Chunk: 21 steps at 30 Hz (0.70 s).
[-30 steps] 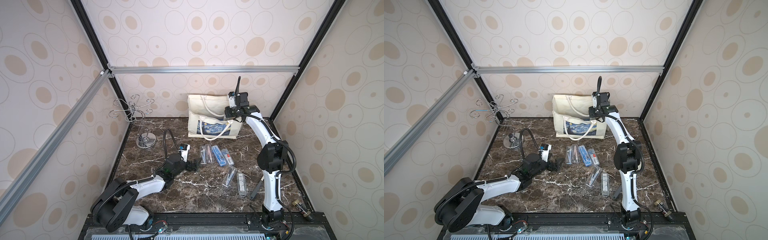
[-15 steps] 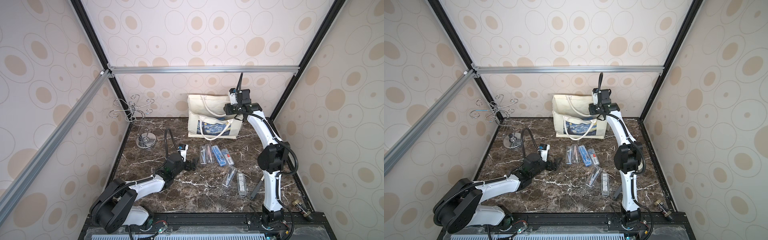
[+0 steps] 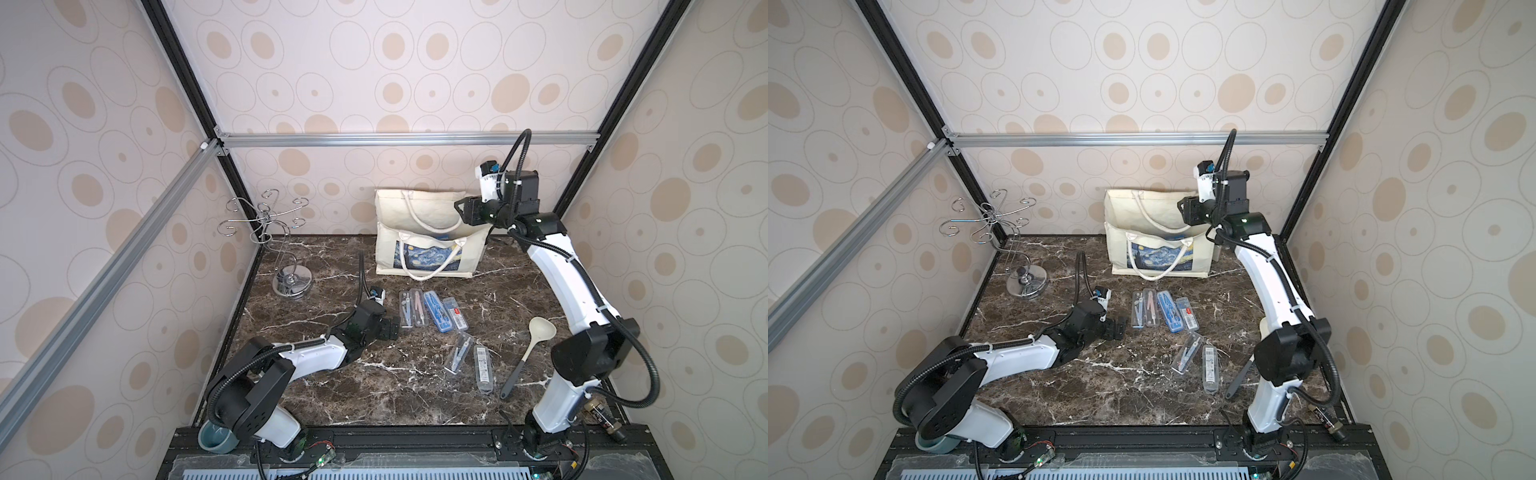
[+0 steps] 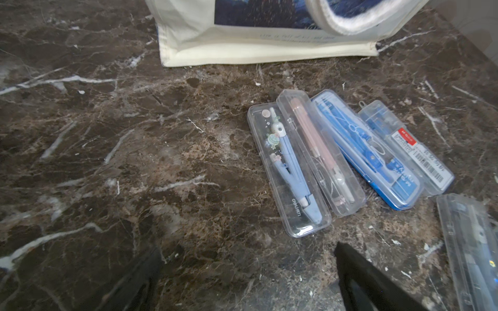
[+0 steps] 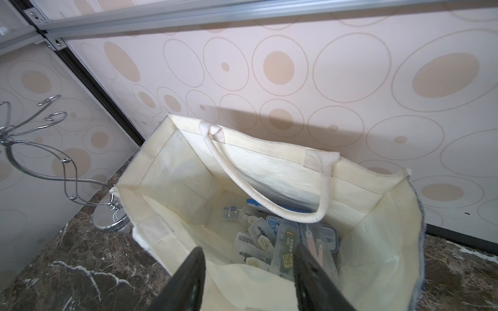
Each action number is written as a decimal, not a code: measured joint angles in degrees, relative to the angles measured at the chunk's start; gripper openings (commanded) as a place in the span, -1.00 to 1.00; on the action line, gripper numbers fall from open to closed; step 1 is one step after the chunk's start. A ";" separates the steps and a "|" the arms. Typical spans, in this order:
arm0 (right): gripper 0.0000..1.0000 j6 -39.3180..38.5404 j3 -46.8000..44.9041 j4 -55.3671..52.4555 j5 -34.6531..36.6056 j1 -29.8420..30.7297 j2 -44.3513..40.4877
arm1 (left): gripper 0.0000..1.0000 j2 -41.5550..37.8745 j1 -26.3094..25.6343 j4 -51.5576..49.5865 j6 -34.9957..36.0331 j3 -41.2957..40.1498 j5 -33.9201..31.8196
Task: Put the compass set into the canvas bag
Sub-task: Place the compass set in the canvas bag.
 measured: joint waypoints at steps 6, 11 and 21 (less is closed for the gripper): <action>0.11 1.42 -15.82 5.40 1.46 0.00 -12.87 | 1.00 5.46 -2.38 -6.01 -2.08 6.03 -3.30; 0.14 3.21 -29.14 8.63 3.76 0.00 -21.90 | 1.00 8.35 -4.37 -8.70 -2.91 9.31 -4.26; 0.21 5.66 -45.83 12.79 8.76 0.00 -32.35 | 1.00 16.79 -6.67 -16.79 -4.00 19.71 -7.89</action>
